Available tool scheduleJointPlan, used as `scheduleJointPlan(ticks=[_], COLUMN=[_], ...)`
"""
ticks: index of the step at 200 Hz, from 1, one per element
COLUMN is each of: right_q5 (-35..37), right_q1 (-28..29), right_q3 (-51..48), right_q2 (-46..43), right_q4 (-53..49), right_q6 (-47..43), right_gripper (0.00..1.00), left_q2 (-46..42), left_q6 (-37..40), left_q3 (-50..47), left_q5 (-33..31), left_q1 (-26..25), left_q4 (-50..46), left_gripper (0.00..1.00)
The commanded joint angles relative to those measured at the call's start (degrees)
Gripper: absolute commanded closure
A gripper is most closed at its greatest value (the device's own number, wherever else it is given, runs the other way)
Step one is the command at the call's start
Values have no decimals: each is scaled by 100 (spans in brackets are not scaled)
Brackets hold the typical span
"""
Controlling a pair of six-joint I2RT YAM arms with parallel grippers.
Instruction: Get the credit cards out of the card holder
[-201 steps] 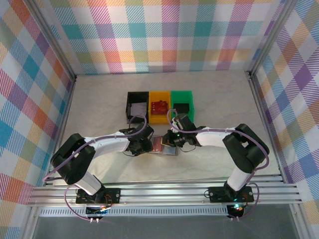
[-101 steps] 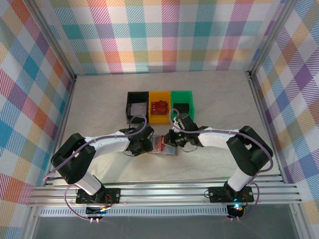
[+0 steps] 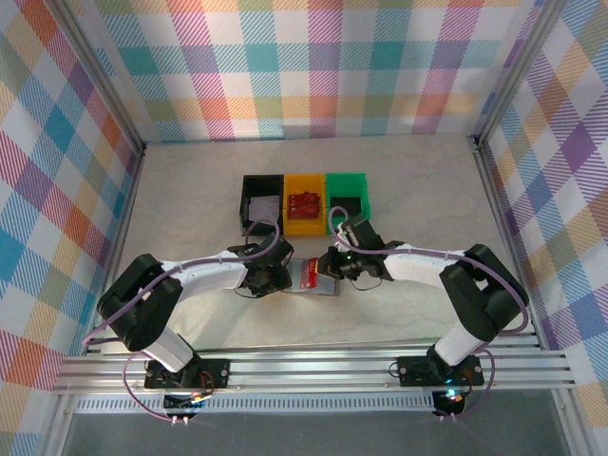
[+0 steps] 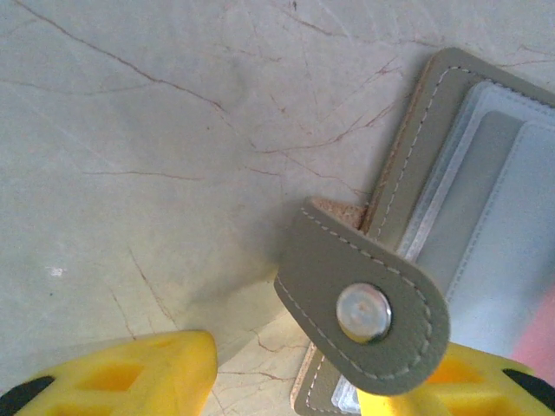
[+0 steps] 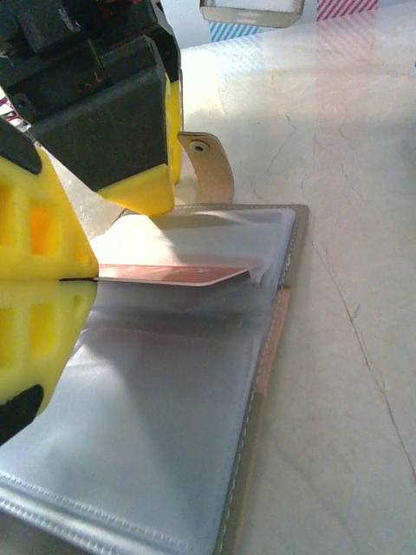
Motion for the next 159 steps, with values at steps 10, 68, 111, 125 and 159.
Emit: scheduleJointPlan(ticks=[10, 68, 111, 125, 159], right_q5=[-74, -171, -147, -136, -74], right_q1=[-115, -170, -242, -269, -348], right_q3=[-139, -265, -365, -398, -463], right_q2=[-252, -483, -749, -887, -1265], right_q4=[-56, -115, -181, -253, -411], right_q6=[-167, -298, -410, -470, -604], right_gripper=[100, 100, 100, 100, 100], left_q2=[791, 686, 566, 471, 210], left_q6=[-82, 24, 51, 76, 180], left_q3=[-363, -241, -202, -184, -82], left_q5=[945, 876, 867, 856, 811], left_q1=[-219, -203, -185, -174, -129], left_q4=[813, 613, 592, 399, 170], left_gripper=[51, 51, 51, 51, 50])
